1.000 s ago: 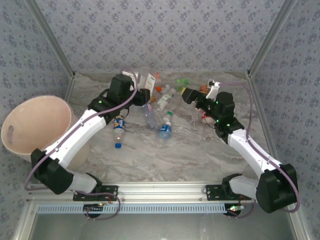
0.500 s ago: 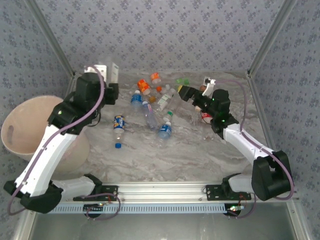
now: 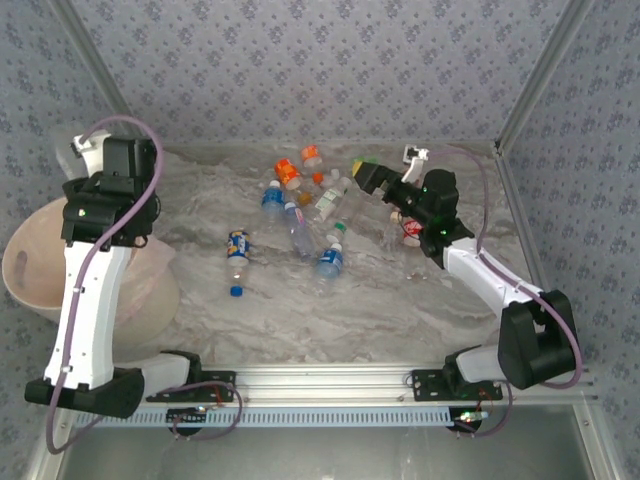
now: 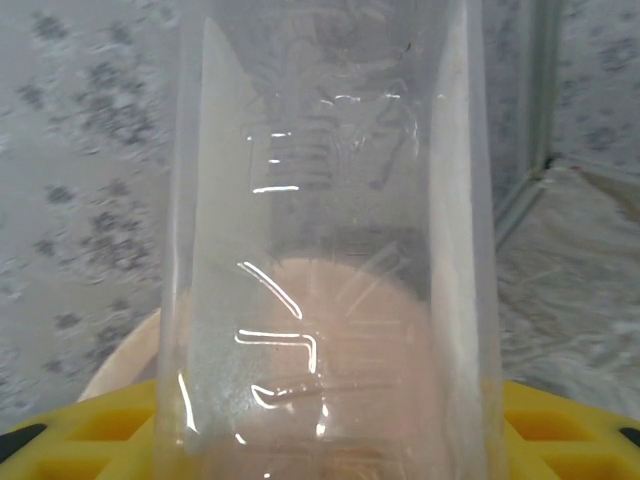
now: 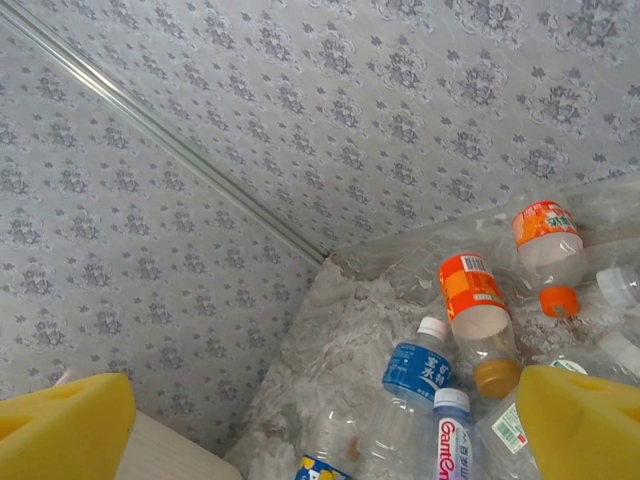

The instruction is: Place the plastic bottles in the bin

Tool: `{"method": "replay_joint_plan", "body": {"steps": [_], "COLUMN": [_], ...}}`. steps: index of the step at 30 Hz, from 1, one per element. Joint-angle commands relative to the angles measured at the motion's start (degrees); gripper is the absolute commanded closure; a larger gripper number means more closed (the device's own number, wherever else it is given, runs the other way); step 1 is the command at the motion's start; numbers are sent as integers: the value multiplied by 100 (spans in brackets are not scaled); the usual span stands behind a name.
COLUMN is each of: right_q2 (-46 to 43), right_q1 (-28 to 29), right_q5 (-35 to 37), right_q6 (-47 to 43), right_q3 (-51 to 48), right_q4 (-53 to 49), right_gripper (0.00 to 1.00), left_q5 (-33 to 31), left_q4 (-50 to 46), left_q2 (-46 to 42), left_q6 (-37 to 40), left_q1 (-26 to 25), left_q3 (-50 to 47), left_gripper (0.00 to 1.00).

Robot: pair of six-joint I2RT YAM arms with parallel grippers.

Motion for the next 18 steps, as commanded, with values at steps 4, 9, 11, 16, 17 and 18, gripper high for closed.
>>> {"method": "replay_joint_plan", "body": {"steps": [4, 9, 11, 16, 17, 18], "right_q2": [128, 299, 354, 423, 427, 429], "right_q1": [-46, -67, -72, -81, -83, -81], "right_q5": [-200, -427, -455, -613, -613, -623], "right_q6": [115, 174, 221, 279, 281, 279], "right_q3": [320, 562, 623, 762, 777, 784], "right_q4": [34, -27, 9, -4, -22, -27], "right_gripper": [0, 0, 0, 0, 0, 0], "left_q5": [712, 1502, 1660, 1964, 1957, 1947], "left_q4": [-517, -842, -953, -905, -933, -955], "left_q2": [-205, -221, -237, -387, -382, -382], "left_q6": [-313, -410, -542, -808, -850, -889], "left_q1": [1458, 2424, 2756, 3170, 3195, 3204], "left_q3": [-423, -733, -885, -1443, -1487, -1512], "left_gripper": [52, 52, 51, 46, 46, 46]}}
